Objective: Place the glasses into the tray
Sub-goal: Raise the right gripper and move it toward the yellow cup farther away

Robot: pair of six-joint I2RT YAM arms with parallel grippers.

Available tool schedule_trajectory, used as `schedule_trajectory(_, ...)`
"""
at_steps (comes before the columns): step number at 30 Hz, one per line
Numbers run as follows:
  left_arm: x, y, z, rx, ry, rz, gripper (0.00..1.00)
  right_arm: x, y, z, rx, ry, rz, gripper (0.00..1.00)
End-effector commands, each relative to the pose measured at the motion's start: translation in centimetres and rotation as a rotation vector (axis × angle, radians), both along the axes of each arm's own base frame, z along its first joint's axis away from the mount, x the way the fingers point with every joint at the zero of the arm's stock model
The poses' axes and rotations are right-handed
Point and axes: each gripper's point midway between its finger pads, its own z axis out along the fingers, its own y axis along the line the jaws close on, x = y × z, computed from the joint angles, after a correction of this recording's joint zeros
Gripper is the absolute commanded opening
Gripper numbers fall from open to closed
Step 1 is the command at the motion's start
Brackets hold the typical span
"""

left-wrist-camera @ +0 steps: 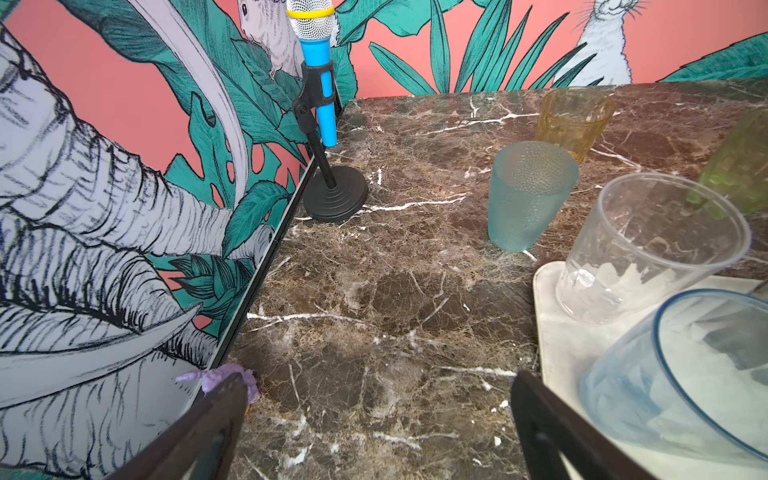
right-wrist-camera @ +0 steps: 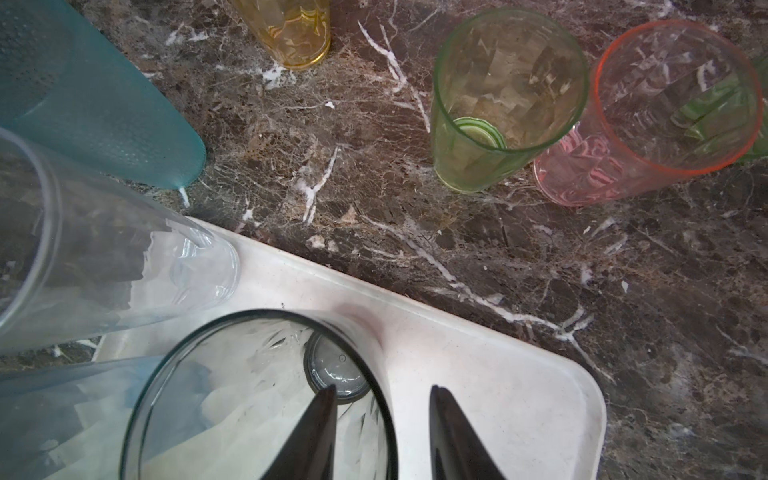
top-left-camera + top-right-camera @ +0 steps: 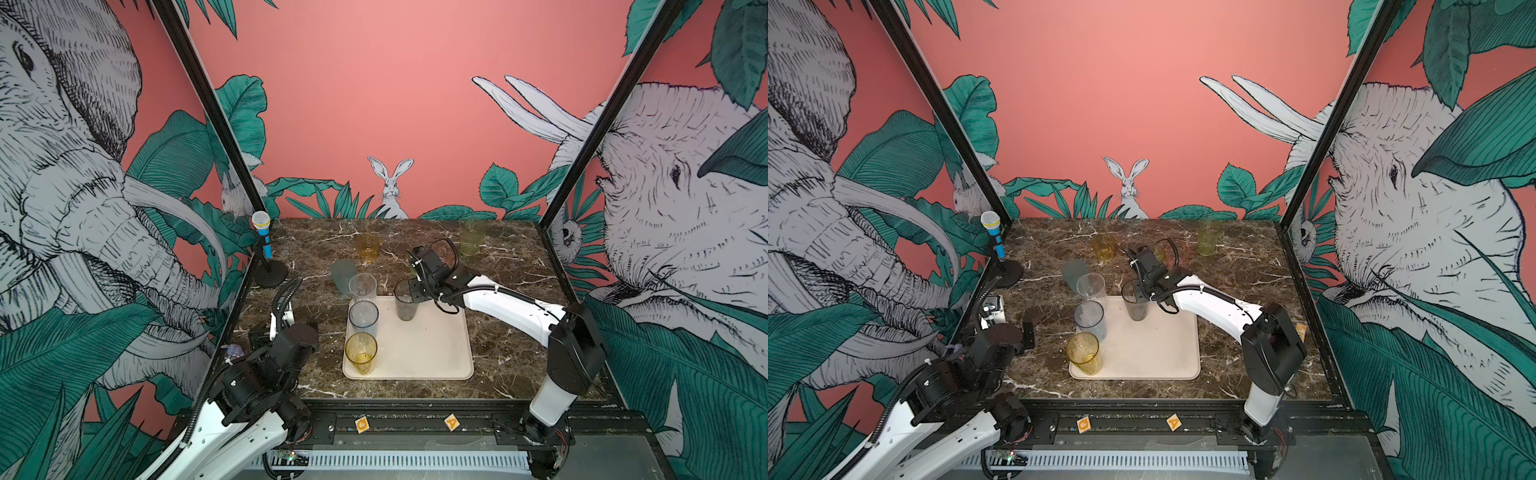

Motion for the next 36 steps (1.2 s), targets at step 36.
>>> schedule_trajectory(36,-0.3,0.6,0.5,-0.042,-0.039,0.025,0.99,2.5,5.9,11.6,0.114,-0.09,0.191,0.55)
